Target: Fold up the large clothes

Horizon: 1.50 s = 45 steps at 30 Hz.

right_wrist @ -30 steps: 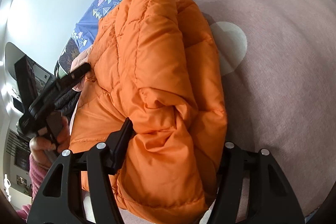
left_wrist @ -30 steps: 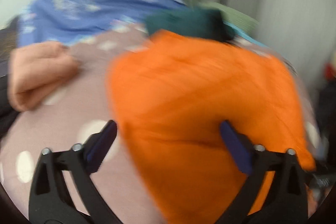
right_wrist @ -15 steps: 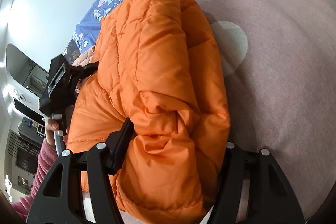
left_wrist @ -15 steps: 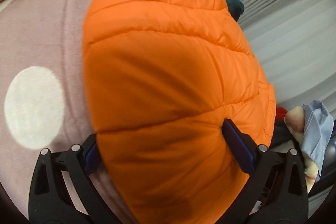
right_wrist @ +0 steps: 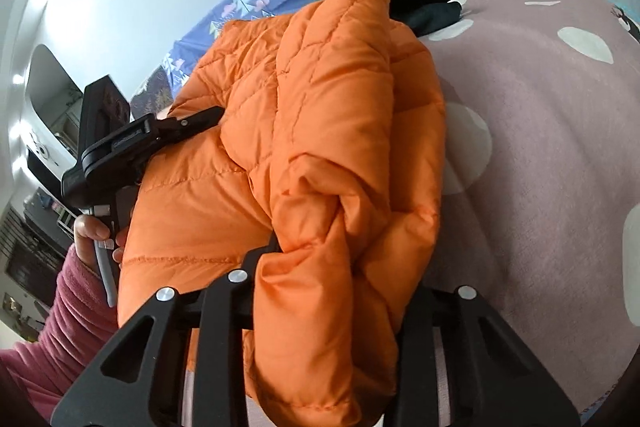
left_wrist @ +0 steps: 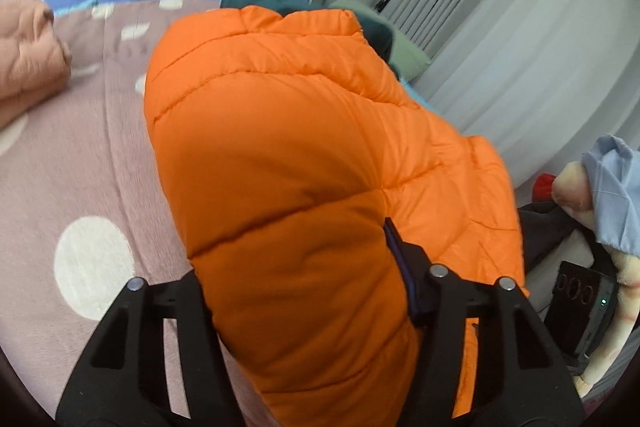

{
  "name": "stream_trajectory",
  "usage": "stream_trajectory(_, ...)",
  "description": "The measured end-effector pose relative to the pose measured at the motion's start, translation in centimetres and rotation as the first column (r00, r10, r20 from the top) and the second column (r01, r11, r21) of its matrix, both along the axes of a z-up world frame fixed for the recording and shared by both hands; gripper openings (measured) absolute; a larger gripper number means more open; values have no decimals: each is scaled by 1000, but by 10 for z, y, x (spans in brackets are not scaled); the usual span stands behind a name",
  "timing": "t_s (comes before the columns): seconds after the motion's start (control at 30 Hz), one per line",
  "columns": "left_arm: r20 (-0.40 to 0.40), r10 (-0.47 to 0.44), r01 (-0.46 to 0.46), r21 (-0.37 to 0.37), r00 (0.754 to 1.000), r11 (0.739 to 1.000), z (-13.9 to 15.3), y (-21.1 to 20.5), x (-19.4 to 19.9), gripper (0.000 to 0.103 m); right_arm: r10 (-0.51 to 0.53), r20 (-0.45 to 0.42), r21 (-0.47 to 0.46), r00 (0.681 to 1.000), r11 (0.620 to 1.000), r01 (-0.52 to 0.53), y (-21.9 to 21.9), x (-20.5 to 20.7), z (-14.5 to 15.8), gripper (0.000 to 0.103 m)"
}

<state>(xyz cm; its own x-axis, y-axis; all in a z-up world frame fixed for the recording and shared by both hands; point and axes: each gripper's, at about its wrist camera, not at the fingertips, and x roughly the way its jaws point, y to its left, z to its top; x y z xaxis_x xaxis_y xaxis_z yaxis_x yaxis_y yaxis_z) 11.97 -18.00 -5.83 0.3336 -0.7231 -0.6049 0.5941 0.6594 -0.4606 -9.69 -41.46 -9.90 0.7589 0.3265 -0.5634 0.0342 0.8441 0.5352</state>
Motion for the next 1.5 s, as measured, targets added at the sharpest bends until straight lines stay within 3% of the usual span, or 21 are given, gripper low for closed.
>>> stream_trajectory(0.23, 78, -2, 7, -65, 997, 998, 35, 22, -19, 56, 58, 95, -61, 994, 997, -52, 14, -7, 28, 24)
stream_trajectory(0.33, 102, 6, 3, -80, 995, 997, 47, 28, -21, 56, 75, 97, -81, 992, 994, -67, 16, -1, 34, 25)
stream_trajectory(0.43, 96, 5, -3, -23, 995, 1000, 34, 28, -14, 59, 81, -27, -31, 996, 996, -82, 10, 19, 6, 44)
stream_trajectory(0.5, 36, 21, -22, 17, 999, 1000, 8, 30, -4, 64, 71, -91, 6, 993, 997, -71, 5, 26, -13, 68)
stream_trajectory(0.53, -24, 39, -38, 24, 999, 999, -11, 35, 5, 69, 67, -107, 27, 992, 998, -65, 3, 26, -21, 74)
stream_trajectory(0.57, -56, 57, -56, 11, 997, 998, -23, 41, 9, 72, 74, -114, 76, 991, 995, -66, 0, 25, -30, 79)
stream_trajectory(0.67, -111, 94, -98, -24, 989, 995, -39, 56, 17, 83, 101, -102, 144, 990, 986, -86, 0, 26, -36, 79)
stream_trajectory(0.73, -110, 100, -103, -18, 989, 995, -40, 58, 17, 85, 131, -92, 139, 987, 983, -118, 7, 30, -35, 62)
stream_trajectory(0.8, -101, 99, -100, -7, 990, 995, -39, 54, 14, 84, 160, -67, 178, 985, 973, -146, 11, 35, -36, 36)
stream_trajectory(0.9, -71, 92, -94, -28, 993, 995, -28, 54, 11, 64, 142, -6, 135, 990, 981, -140, 12, 34, -13, 22)
stream_trajectory(1.0, -6, 84, -85, -58, 996, 995, -4, 55, 4, 54, 145, 87, 65, 986, 986, -150, 16, 27, 22, 21)
stream_trajectory(1.17, 130, 102, -86, -124, 986, 989, 59, 60, 4, 53, 186, 226, -55, 956, 982, -178, 20, 42, 81, 21)
stream_trajectory(1.33, 272, 144, -112, -130, 951, 985, 132, 67, 33, 53, 246, 324, -107, 913, 969, -223, 21, 99, 135, 21)
stream_trajectory(1.5, 364, 220, -196, -101, 905, 975, 181, 65, 84, 53, 265, 347, -114, 900, 964, -240, 12, 182, 163, 21)
